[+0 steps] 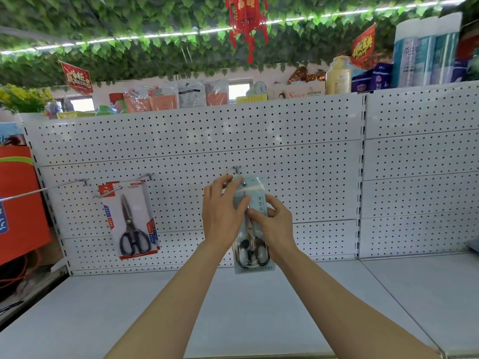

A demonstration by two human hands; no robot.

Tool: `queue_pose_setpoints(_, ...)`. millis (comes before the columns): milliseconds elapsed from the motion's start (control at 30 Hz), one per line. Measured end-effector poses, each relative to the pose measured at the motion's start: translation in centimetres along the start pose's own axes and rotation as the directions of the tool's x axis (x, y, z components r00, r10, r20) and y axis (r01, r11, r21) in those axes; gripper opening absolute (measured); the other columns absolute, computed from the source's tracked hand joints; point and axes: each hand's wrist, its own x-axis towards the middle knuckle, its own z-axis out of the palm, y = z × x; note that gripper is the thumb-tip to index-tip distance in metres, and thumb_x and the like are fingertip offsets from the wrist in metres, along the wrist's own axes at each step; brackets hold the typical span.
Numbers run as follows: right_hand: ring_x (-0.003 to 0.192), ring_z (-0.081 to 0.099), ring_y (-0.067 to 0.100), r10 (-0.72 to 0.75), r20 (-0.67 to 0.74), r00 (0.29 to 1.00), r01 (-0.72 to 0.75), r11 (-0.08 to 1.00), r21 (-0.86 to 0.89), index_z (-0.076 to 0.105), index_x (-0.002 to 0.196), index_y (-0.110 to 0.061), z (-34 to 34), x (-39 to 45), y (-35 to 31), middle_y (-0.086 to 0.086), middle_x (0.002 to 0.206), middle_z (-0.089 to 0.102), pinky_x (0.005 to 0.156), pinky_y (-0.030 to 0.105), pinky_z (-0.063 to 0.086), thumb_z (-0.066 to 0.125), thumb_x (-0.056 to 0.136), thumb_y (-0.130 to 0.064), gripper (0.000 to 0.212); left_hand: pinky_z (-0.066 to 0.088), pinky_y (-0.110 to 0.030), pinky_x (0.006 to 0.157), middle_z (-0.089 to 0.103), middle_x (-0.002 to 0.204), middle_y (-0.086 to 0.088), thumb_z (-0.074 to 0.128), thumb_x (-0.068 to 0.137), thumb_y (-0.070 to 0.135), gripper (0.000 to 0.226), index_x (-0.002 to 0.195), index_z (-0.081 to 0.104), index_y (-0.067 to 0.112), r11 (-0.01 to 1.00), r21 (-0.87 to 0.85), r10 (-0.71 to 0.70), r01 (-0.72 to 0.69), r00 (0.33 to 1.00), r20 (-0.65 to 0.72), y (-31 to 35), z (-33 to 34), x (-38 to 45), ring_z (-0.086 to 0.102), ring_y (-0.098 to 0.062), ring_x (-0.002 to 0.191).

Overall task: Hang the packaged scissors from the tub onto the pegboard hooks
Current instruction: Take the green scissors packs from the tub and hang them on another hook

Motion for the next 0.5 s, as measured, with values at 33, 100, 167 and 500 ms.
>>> queue_pose_setpoints(33,0.079,0.073,0.031,0.002,-0.004,1.0,-0.002,1.0,0.001,0.065,0.11,-0.017,0.0,0.1,0.3,0.01,0.088,0.075,0.072,0.046,0.06,0.073,0.081,-0.002,0.033,0.047,-0.035,0.093,0.046,0.132,0.011,0.062,0.09,0.039,0.044,0.132,0.056,0.03,1.0,-0.002,-0.003,0.003,1.0,0.007,-0.1,0.1,0.0,0.038,-0.014,0.121)
queue_pose_setpoints(100,0.079,0.073,0.031,0.003,-0.005,1.0,-0.003,1.0,-0.006,0.065,0.108,-0.018,0.0,0.4,0.6,0.01,0.087,0.075,0.071,0.045,0.06,0.072,0.081,-0.003,0.032,0.046,-0.034,0.094,0.046,0.132,0.011,0.062,0.09,0.04,0.044,0.132,0.057,0.029,1.0,0.011,-0.01,0.01,1.0,0.021,-0.3,0.2,0.0,0.037,-0.013,0.12)
queue_pose_setpoints(167,0.079,0.073,0.032,0.012,-0.002,1.0,-0.012,1.0,-0.01,0.065,0.106,-0.02,0.1,0.8,1.1,0.011,0.087,0.075,0.071,0.045,0.06,0.072,0.081,-0.004,0.03,0.047,-0.035,0.093,0.045,0.132,0.011,0.063,0.089,0.04,0.044,0.132,0.057,0.029,0.999,0.029,-0.025,0.024,0.999,0.035,-0.7,0.4,0.2,0.037,-0.013,0.12)
queue_pose_setpoints(500,0.07,0.066,0.025,0.094,0.012,0.996,-0.091,0.988,-0.122,0.07,0.087,-0.004,0.1,2.4,2.5,0.018,0.081,0.071,0.065,0.039,0.057,0.069,0.086,-0.012,0.008,0.051,-0.031,0.071,0.036,0.137,0.015,0.067,0.086,0.035,0.051,0.133,0.05,0.034,0.995,0.065,-0.086,0.079,0.991,0.103,-0.6,1.1,0.7,0.034,-0.012,0.123)
